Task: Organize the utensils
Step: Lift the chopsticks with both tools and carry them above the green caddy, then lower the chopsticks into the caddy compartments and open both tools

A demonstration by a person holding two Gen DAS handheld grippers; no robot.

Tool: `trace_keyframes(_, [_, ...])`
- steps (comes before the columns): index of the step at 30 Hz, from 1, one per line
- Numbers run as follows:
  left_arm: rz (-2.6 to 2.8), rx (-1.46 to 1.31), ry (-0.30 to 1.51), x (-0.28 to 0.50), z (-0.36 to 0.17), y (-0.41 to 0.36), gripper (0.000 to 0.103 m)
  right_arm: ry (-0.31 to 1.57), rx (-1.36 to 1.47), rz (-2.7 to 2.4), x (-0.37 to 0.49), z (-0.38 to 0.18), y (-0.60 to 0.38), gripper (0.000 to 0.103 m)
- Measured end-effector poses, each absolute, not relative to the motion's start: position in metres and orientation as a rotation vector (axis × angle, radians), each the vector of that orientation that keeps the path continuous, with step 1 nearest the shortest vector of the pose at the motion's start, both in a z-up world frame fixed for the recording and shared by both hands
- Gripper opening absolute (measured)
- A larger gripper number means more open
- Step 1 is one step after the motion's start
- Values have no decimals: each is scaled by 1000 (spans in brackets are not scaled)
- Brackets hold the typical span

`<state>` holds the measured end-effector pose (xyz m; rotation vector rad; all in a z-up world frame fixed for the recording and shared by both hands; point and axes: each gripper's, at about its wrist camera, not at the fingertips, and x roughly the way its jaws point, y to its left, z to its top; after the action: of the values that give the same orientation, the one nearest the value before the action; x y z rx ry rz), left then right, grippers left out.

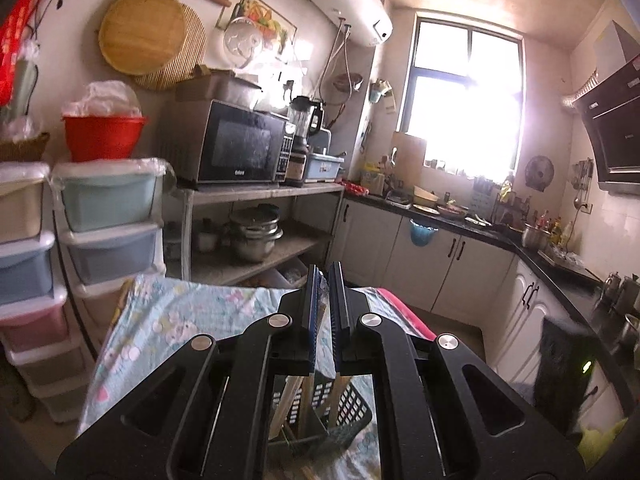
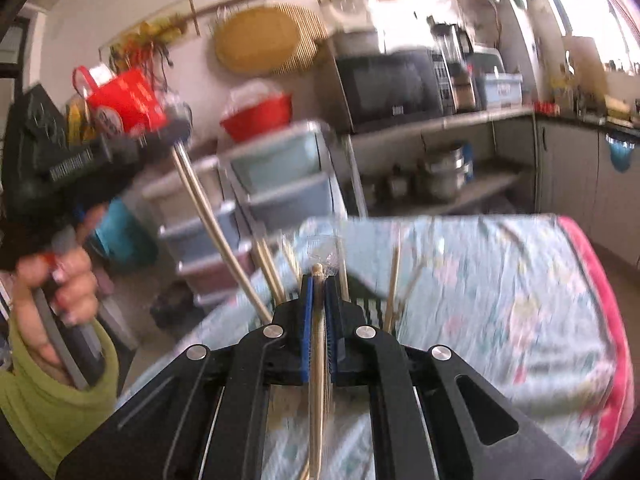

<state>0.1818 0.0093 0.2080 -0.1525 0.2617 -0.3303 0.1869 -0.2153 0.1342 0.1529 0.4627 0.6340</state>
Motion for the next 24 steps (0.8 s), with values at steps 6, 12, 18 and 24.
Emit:
trace_keyframes(6, [-323,-135,234,184,219,7,3,327,180,618,190,177,-234,6])
trace_keyframes(12, [-310,-135,225,192,226,7,3,211,195,607,203,206,-240,6])
trace_keyframes(18, [-295,-156,226,205,227,10,3,116,159,558,214,217,-236,6])
trace_keyframes(24, [-279,-179,263,219,211,16,3,111,163,533,230,203,-231,6])
